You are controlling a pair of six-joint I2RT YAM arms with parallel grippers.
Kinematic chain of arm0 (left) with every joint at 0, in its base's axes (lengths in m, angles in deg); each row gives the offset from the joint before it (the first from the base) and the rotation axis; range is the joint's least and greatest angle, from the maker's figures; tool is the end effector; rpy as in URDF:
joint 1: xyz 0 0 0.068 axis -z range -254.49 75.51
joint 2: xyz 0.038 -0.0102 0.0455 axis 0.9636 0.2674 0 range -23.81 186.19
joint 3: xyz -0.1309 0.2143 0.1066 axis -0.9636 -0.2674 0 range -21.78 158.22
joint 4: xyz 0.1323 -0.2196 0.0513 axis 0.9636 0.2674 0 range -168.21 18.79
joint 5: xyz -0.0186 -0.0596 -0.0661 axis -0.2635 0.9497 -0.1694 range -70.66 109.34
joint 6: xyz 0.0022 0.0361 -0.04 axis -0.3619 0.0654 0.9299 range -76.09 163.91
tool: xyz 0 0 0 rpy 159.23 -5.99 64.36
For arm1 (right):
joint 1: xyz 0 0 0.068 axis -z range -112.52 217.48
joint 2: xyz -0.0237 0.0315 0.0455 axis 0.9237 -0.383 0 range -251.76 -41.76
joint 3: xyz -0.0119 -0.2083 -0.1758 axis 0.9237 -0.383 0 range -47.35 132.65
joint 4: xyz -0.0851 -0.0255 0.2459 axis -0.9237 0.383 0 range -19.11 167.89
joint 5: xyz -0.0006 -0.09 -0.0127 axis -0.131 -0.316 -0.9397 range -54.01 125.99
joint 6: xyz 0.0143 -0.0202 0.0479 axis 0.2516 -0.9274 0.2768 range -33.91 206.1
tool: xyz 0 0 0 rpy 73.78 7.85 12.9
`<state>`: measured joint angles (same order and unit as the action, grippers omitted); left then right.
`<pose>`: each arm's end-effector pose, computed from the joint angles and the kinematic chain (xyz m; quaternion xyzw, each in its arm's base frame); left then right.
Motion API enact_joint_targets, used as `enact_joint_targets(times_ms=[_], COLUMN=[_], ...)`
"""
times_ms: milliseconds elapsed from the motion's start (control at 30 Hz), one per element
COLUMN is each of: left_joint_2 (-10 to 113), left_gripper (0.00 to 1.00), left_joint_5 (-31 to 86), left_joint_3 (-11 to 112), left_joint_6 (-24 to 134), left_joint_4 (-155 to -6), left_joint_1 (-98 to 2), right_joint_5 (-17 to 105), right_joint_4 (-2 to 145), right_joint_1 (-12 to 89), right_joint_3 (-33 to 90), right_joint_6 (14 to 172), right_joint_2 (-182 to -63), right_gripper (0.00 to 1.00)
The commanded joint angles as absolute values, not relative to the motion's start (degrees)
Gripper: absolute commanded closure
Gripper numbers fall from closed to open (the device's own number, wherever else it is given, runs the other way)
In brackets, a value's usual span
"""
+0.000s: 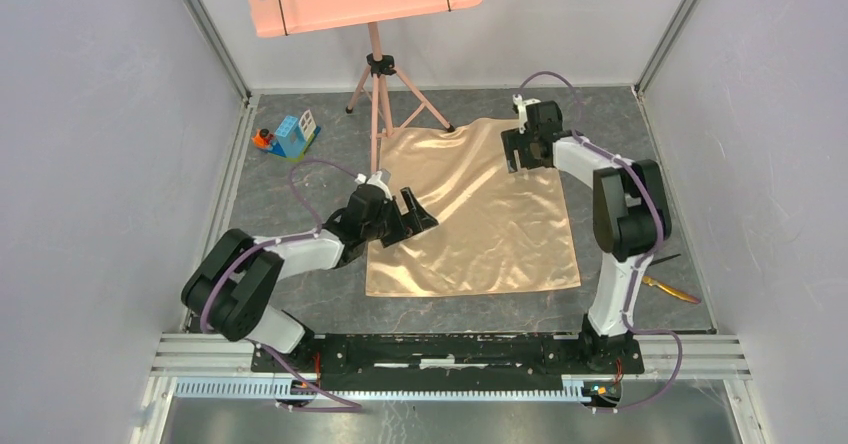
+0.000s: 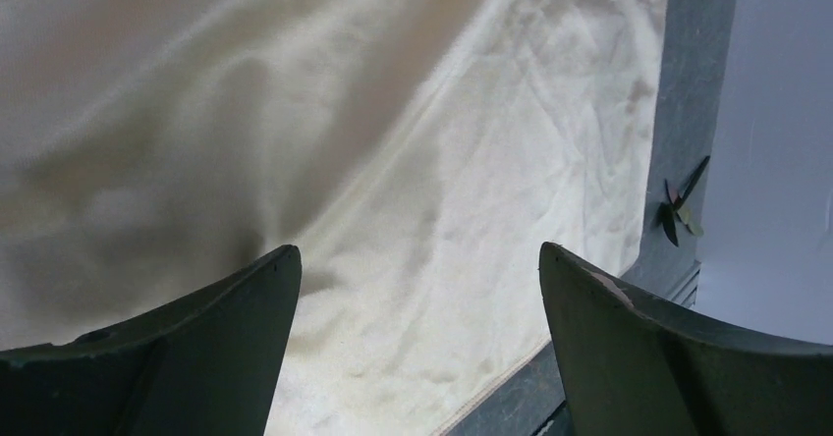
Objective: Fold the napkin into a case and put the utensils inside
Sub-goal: Smooth out the napkin at the center of the board.
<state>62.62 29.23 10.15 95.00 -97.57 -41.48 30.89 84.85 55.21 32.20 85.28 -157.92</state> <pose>0.2348 -0.1599 0.1496 -0.0997 0.8796 -0.3641 0.2896 0.4290 0.0901 0.1679 -0.0922 0.9360 -0.0081 0.3395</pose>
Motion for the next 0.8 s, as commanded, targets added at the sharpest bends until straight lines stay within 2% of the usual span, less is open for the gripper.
enact_joint_targets(times_ms=[0,133,300,467,767], left_joint_2=[56.1,51.4,53.7,55.7,57.1], left_gripper=[0.03,0.02,0.00,0.00,0.00], left_joint_5=[31.2,30.9,31.5,32.0,31.0], left_joint_3=[14.3,13.5,13.2,9.7,6.0], left_joint_6=[90.9,91.3,91.7,93.1,94.1], left_joint_4=[-91.6,-89.8,-88.8,-92.4,-94.0], left_joint_1=[-40.3,-40.2,-40.3,-40.1,-38.5], right_joint_5=[33.3,38.5,40.1,40.9,32.2], right_joint_4=[88.3,87.0,80.6,80.2,78.2], right_joint_1=[53.8,50.4,49.9,49.9,52.3], right_joint_3=[25.9,17.3,6.1,1.2,-11.1], right_joint_6=[90.6,93.0,97.5,96.0,98.9], right_joint_2=[-143.5,-136.4,-129.4,-129.0,-125.1], right_gripper=[0.15,0.11,0.19,0.27,0.30])
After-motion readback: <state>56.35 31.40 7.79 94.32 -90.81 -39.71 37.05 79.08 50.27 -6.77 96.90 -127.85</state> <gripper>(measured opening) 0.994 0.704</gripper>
